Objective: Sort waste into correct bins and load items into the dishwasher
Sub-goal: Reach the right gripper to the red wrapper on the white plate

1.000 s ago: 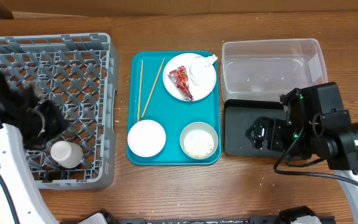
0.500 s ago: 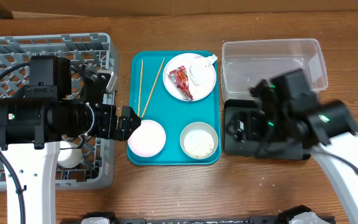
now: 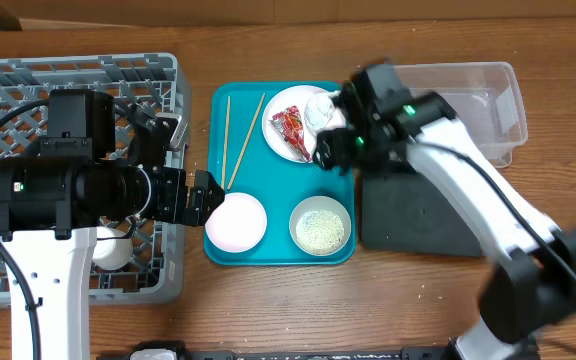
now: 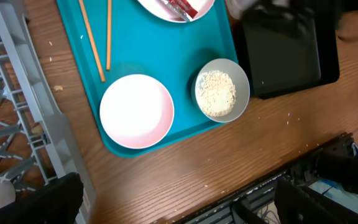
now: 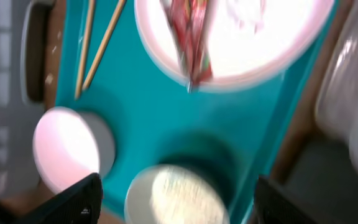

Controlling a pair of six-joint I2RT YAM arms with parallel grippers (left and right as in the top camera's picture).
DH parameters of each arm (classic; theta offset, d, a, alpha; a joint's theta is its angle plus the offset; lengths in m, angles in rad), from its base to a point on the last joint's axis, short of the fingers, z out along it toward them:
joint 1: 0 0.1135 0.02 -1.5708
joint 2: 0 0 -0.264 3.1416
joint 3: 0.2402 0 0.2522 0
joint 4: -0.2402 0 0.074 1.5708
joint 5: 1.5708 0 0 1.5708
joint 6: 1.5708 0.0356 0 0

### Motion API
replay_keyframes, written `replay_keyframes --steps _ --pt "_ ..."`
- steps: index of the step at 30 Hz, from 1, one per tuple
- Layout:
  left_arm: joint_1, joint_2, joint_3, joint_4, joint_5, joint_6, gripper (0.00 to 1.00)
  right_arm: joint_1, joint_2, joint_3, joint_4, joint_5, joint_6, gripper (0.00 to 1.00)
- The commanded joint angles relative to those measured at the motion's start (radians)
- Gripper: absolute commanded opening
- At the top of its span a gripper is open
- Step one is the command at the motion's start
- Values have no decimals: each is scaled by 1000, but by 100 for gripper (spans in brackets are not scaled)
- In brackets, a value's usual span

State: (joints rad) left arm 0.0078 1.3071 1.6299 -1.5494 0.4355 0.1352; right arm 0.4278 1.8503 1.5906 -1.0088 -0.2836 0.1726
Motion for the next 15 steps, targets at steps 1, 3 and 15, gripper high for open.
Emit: replay_keyframes --steps 1,3,15 --pt "-5 0 20 2 -2 18 100 5 113 104 30 30 -69 80" --pt "-5 0 20 2 -2 18 100 5 155 117 65 43 -69 80" --pt "-5 0 20 2 -2 18 100 18 349 117 224 -76 -19 62"
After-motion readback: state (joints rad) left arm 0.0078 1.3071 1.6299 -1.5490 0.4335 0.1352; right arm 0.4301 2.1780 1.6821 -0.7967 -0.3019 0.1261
